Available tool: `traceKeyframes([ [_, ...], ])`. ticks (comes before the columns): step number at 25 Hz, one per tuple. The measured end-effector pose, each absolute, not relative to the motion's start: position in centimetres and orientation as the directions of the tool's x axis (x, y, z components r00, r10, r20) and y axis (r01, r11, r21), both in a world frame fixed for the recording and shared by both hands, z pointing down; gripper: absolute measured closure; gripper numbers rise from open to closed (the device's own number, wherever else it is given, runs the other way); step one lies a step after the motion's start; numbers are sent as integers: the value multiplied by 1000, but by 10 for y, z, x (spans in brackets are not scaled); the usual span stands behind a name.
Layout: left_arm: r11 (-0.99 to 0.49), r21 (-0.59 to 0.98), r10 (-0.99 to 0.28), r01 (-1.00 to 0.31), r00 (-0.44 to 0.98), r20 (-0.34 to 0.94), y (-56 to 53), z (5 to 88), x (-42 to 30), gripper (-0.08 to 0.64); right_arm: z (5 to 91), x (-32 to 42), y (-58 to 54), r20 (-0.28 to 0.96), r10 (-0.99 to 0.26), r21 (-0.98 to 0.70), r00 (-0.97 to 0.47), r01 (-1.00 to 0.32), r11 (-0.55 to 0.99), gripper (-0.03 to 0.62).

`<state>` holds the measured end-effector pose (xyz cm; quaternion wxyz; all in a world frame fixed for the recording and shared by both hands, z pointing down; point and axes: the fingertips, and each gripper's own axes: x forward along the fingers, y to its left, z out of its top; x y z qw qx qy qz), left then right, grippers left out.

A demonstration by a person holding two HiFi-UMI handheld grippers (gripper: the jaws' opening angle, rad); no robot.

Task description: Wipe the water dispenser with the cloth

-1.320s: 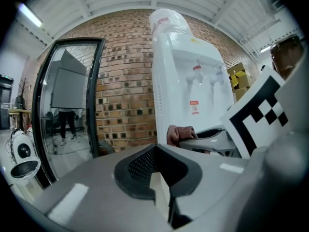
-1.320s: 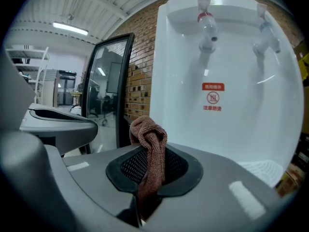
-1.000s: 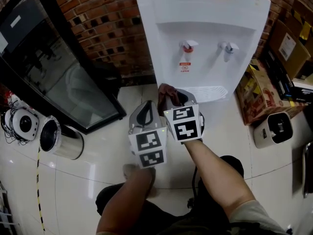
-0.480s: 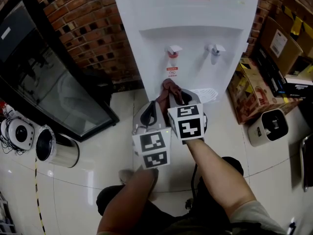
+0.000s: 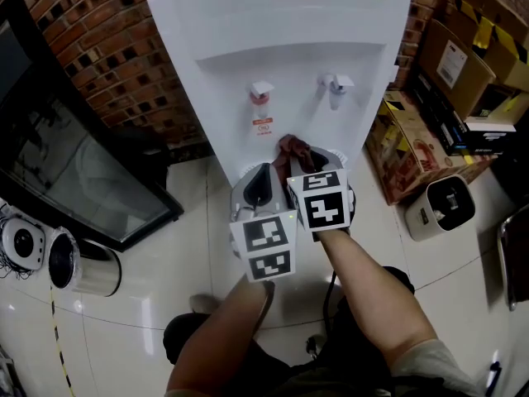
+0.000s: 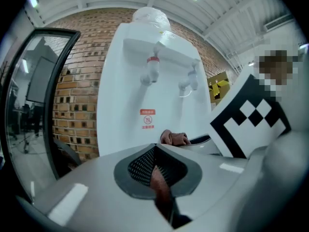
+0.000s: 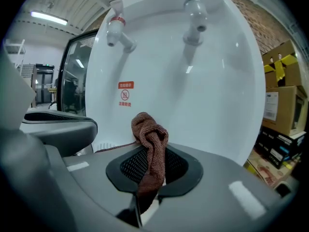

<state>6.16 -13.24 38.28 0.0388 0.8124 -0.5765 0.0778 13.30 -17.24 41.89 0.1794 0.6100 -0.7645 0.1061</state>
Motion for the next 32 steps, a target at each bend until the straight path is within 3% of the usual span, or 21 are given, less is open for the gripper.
traceKeyframes([
  [12,-405,-40,-901,-913,392,186,-128,392,105,560,417,213,-163,427,-903,103,-54,-989,108,520],
  [32,-523,-9,-838,-853,512,188,-116,402,185,560,411,292,-128,435,-899,148,43,-989,25,522],
])
